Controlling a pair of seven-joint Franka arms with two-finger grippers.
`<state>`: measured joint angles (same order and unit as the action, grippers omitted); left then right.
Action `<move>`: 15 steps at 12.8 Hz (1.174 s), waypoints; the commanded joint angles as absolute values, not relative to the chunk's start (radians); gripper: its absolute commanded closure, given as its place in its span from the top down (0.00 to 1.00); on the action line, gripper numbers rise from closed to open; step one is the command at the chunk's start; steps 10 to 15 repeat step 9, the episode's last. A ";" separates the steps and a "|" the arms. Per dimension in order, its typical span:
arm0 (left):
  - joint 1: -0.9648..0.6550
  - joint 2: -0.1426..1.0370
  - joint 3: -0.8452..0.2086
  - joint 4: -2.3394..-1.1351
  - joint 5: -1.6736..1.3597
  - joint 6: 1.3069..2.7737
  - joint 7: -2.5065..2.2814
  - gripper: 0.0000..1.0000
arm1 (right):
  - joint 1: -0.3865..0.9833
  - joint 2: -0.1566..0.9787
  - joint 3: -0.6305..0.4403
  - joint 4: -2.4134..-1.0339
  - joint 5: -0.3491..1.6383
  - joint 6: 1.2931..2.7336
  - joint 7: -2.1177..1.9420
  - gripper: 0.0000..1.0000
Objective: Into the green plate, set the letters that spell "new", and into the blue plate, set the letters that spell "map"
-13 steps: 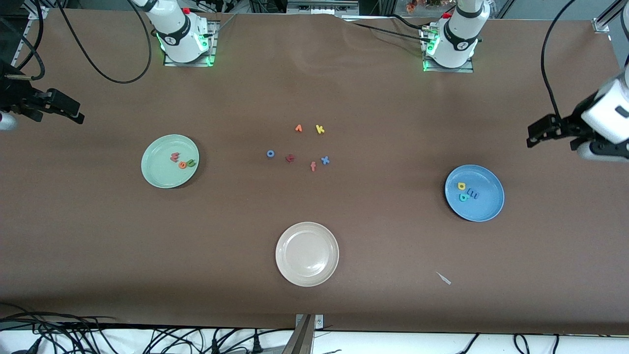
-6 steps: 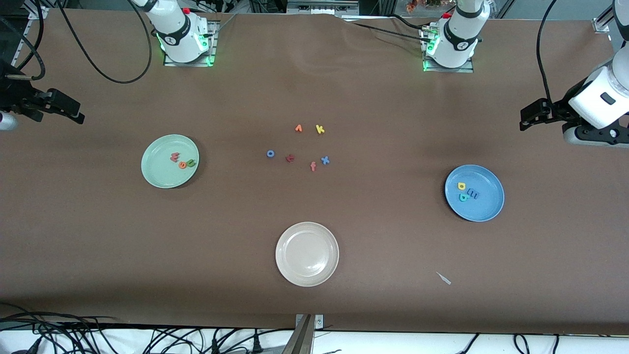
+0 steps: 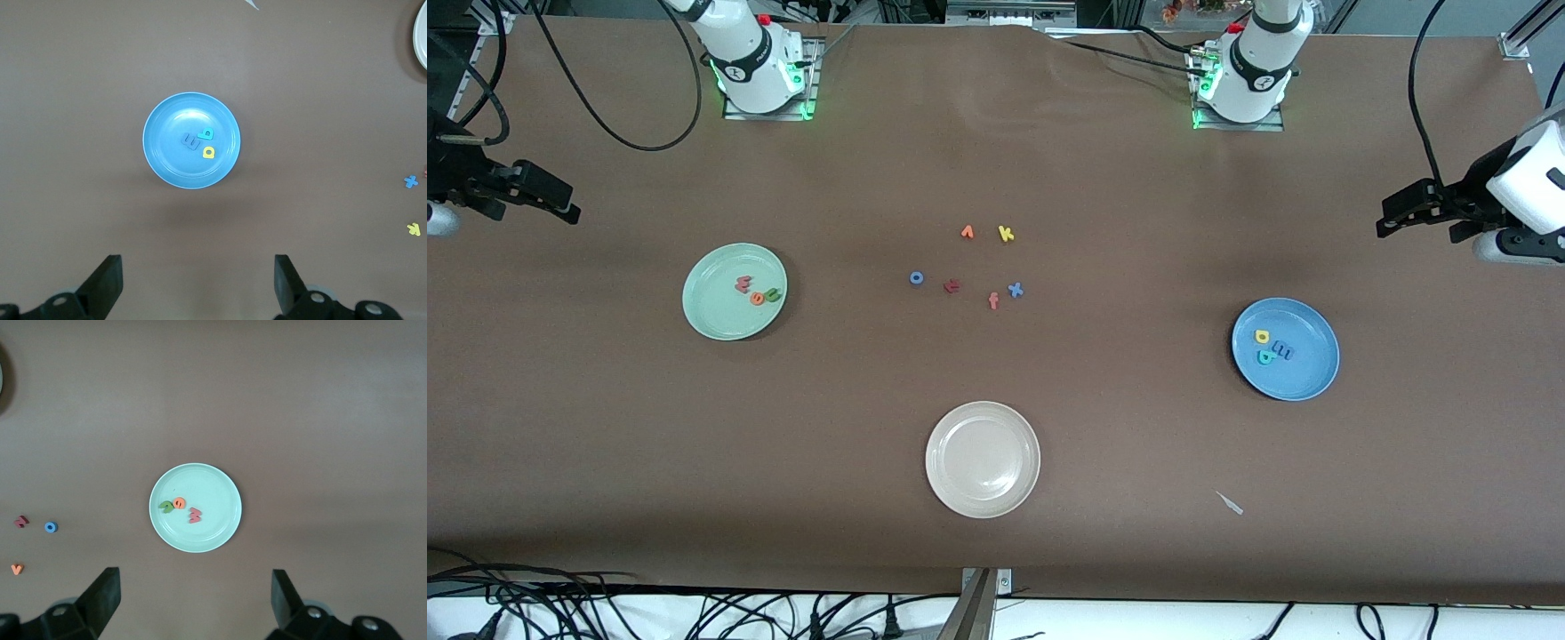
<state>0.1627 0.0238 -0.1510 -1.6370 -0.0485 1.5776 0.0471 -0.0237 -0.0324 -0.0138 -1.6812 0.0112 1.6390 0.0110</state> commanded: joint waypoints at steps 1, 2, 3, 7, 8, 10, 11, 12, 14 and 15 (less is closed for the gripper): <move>0.164 0.011 -0.173 -1.638 -0.064 1.586 0.067 1.00 | -0.018 -0.026 -0.017 -1.661 -0.002 1.623 -0.003 1.00; 0.164 0.011 -0.176 -1.638 -0.063 1.586 0.067 1.00 | -0.018 -0.026 -0.017 -1.661 -0.002 1.623 -0.003 1.00; 0.164 0.011 -0.182 -1.638 -0.063 1.586 0.067 1.00 | -0.018 -0.026 -0.017 -1.661 -0.002 1.623 -0.003 1.00; 0.164 0.009 -0.190 -1.640 -0.061 1.588 0.067 1.00 | -0.018 -0.026 -0.018 -1.661 -0.002 1.623 -0.002 1.00; 0.164 0.009 -0.190 -1.640 -0.057 1.592 0.067 1.00 | -0.018 -0.026 -0.018 -1.661 -0.002 1.624 -0.002 1.00; 0.164 0.009 -0.192 -1.640 -0.029 1.595 0.067 1.00 | -0.018 -0.026 -0.018 -1.661 -0.002 1.623 -0.002 1.00; 0.164 0.009 -0.192 -1.640 -0.029 1.595 0.067 1.00 | -0.018 -0.026 -0.018 -1.661 -0.002 1.623 -0.002 1.00; 0.164 0.009 -0.192 -1.640 -0.029 1.595 0.067 1.00 | -0.018 -0.026 -0.018 -1.661 -0.002 1.623 -0.002 1.00; 0.164 0.009 -0.192 -1.640 -0.029 1.595 0.067 1.00 | -0.018 -0.026 -0.018 -1.661 -0.002 1.623 -0.002 1.00; 0.164 0.009 -0.192 -1.640 -0.029 1.595 0.067 1.00 | -0.018 -0.026 -0.018 -1.661 -0.002 1.623 -0.002 1.00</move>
